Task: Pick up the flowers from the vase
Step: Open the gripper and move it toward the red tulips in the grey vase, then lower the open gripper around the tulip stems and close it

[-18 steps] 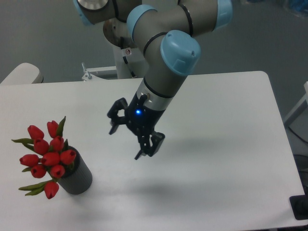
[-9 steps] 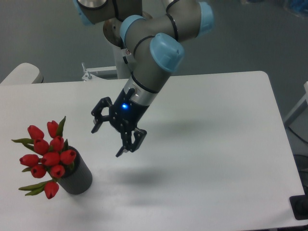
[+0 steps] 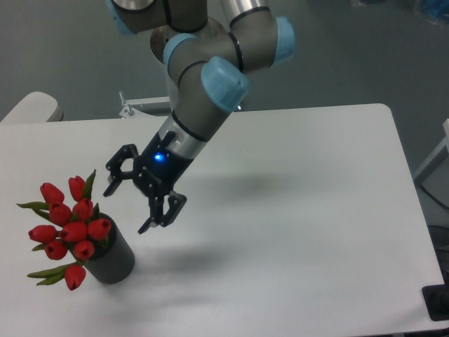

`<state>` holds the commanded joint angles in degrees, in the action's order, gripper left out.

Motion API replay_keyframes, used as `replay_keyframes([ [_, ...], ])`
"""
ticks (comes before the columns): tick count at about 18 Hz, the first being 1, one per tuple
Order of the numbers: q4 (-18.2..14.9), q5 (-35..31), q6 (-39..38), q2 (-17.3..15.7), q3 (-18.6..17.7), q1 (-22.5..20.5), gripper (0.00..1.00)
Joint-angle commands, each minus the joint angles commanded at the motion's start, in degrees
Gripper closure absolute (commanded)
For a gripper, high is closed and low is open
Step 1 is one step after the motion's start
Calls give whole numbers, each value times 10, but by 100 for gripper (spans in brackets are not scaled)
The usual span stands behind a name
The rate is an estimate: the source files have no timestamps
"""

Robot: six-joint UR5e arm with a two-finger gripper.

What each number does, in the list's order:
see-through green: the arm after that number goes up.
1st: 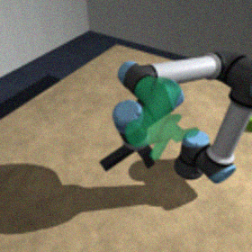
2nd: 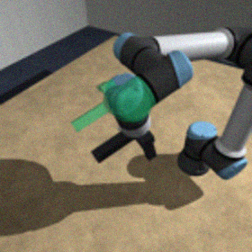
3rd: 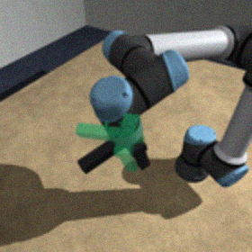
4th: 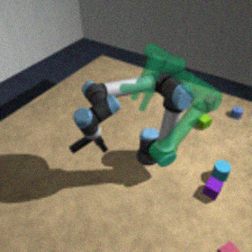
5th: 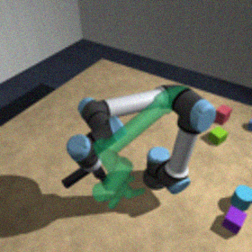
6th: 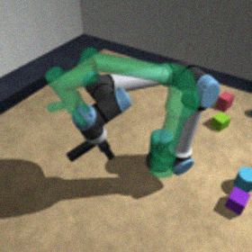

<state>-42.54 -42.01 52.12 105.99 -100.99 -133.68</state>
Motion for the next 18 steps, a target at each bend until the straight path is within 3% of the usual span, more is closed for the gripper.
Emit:
replay_keyframes([
  [18,3,7,46,33,9,27,0],
])
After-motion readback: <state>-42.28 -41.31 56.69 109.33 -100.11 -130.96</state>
